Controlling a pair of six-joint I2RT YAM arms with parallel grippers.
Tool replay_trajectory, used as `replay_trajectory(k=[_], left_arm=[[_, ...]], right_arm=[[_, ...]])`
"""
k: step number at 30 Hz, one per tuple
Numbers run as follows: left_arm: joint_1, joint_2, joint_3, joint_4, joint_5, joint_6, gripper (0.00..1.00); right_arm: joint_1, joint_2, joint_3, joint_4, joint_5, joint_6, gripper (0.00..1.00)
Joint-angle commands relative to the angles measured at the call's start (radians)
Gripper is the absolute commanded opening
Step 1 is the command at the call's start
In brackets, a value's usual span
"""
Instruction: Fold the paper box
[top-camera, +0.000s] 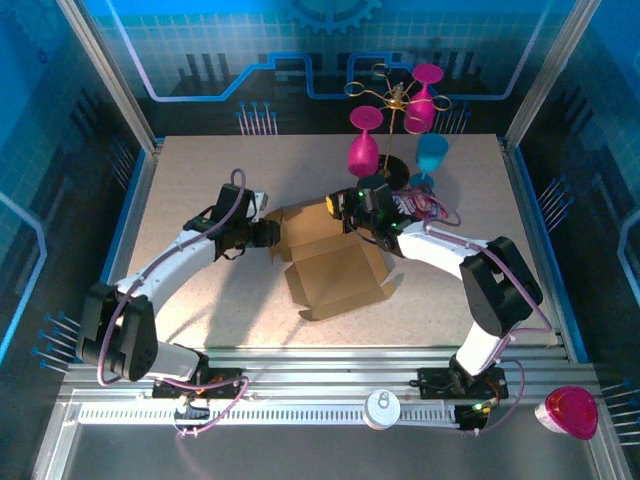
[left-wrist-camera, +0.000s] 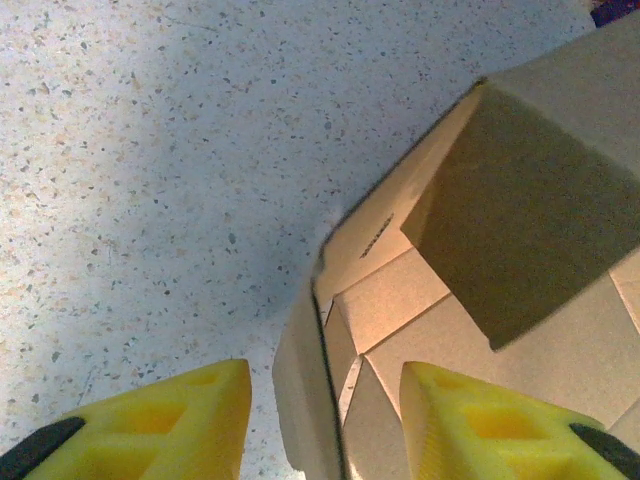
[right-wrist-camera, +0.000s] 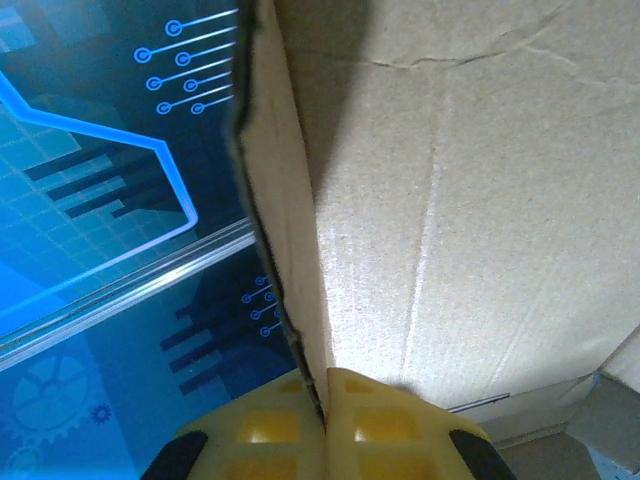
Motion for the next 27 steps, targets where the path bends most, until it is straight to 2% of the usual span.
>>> replay_trajectory(k=[1, 7, 11, 14, 18, 23, 27], left_arm=[[-0.008, 0.027, -0.002, 0.017, 0.005, -0.031, 0.36], [-0.036, 0.022, 0.014, 0.022, -0.082, -0.117, 0.13], [-0.103, 0.038, 0.054, -0.042, -0.252, -0.217, 0.0], [-0.138, 0.07, 0.076, -0.108, -0.389, -0.345, 0.0], [-0.166, 0.093, 0.07, -0.097, -0.48, -0.475, 0.0], [-0.177, 0.095, 0.051, -0.017, -0.565, -0.513, 0.0], [-0.175, 0.088, -0.006, 0.124, -0.56, -0.496, 0.0]], right_arm=[[0.009, 0.019, -0.015, 0.073, -0.017, -0.013, 0.0], [0.009, 0.025, -0.038, 0.165, -0.005, -0.038, 0.0], [0.02, 0.043, -0.068, 0.289, 0.019, -0.051, 0.0], [0.039, 0.074, -0.099, 0.442, 0.05, -0.048, 0.0], [0.063, 0.12, -0.125, 0.593, 0.059, -0.046, 0.0], [0.077, 0.148, -0.175, 0.716, 0.06, -0.053, 0.0], [0.077, 0.157, -0.231, 0.747, 0.032, -0.061, 0.0]])
